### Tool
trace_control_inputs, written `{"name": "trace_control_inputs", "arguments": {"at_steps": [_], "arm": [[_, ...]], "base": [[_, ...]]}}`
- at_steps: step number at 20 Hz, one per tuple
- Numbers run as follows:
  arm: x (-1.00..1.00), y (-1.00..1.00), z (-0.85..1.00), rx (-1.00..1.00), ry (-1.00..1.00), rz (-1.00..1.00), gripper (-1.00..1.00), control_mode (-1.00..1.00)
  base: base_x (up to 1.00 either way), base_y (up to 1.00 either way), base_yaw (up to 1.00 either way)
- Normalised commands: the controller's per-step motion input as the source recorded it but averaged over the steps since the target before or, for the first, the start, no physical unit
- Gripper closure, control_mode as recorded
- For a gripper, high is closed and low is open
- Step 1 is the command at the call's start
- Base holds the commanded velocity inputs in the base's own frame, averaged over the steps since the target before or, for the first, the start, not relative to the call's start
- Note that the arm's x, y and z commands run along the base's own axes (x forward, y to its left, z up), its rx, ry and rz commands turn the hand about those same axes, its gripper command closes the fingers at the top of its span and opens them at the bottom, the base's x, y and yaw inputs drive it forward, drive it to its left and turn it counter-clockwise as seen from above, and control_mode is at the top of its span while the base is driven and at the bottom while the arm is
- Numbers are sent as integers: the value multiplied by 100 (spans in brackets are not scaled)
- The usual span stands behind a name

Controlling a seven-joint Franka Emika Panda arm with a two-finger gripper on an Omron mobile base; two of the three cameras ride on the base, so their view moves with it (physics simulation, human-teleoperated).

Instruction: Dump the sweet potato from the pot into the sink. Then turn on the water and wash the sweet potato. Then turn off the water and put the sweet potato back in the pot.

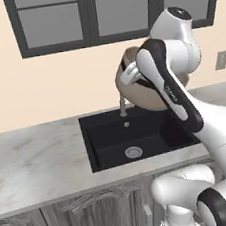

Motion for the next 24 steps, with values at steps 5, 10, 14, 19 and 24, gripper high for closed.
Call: {"name": "trace_control_inputs", "arguments": {"at_steps": [5, 10, 14, 19, 24], "arm": [[8, 81, 14, 5, -6, 16, 100, -100], [46, 55, 13, 8, -3, 14, 100, -100], [64, 46, 10, 8, -2, 13, 100, -100], [52, 35, 7, 8, -4, 15, 100, -100], [32, 7, 1, 11, -5, 16, 100, -100]], "base": [[0, 0, 0], [0, 0, 0], [0, 0, 0], [0, 0, 0], [0, 0, 0]]}}
